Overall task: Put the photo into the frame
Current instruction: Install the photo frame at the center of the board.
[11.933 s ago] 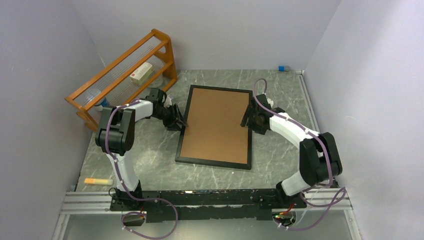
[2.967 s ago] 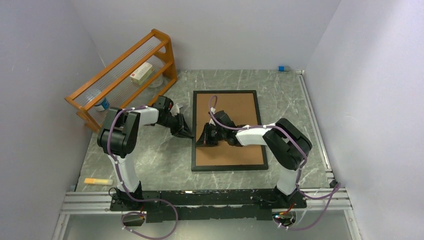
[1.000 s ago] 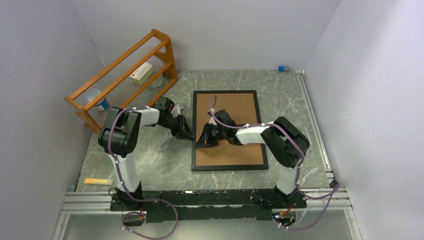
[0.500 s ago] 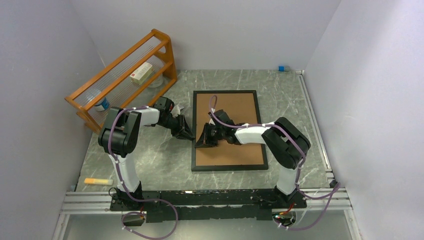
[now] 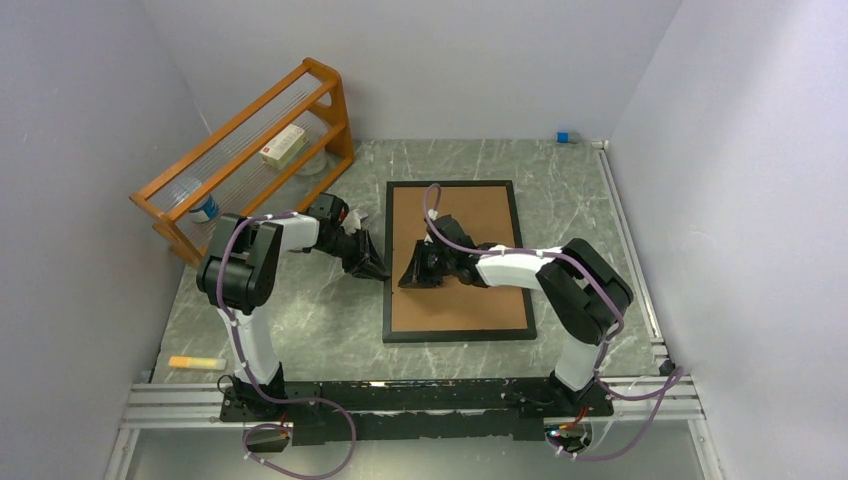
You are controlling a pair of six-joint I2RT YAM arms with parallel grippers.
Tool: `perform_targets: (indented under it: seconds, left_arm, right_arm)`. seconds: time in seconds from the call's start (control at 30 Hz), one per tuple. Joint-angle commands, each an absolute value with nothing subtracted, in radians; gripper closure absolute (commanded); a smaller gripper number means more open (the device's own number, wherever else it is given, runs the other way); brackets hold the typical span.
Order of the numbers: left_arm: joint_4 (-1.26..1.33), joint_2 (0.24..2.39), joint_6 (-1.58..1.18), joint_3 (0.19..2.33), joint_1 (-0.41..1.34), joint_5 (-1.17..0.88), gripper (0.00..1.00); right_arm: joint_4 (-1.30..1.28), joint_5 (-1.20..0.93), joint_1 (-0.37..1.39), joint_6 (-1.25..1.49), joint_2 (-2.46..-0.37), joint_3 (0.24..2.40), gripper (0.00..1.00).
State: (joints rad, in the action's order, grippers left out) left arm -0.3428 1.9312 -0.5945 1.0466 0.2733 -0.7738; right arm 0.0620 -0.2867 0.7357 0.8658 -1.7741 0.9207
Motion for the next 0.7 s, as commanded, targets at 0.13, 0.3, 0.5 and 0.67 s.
perform_targets:
  seconds: [0.13, 0.3, 0.5, 0.67]
  left_arm:
    - [-0.435, 2.029, -0.528, 0.989, 0.302, -0.515, 0.85]
    - [-0.439, 2.025, -0.525, 0.991, 0.302, -0.513, 0.85]
    - [-0.437, 2.027, -0.526, 0.991, 0.302, -0.517, 0.85]
    - [-0.434, 2.027, -0.528, 0.988, 0.302, -0.518, 0.85]
  right_arm:
    - [0.275, -0.445, 0.773, 0.885, -1.801, 0.927, 1.00]
    - [0.260, -0.424, 0.775, 0.888, -1.832, 0.921, 1.00]
    - [0.246, -0.384, 0.776, 0.864, -1.869, 0.901, 1.00]
    - [0.238, -0.365, 0.772, 0.854, -1.877, 0.869, 1.00]
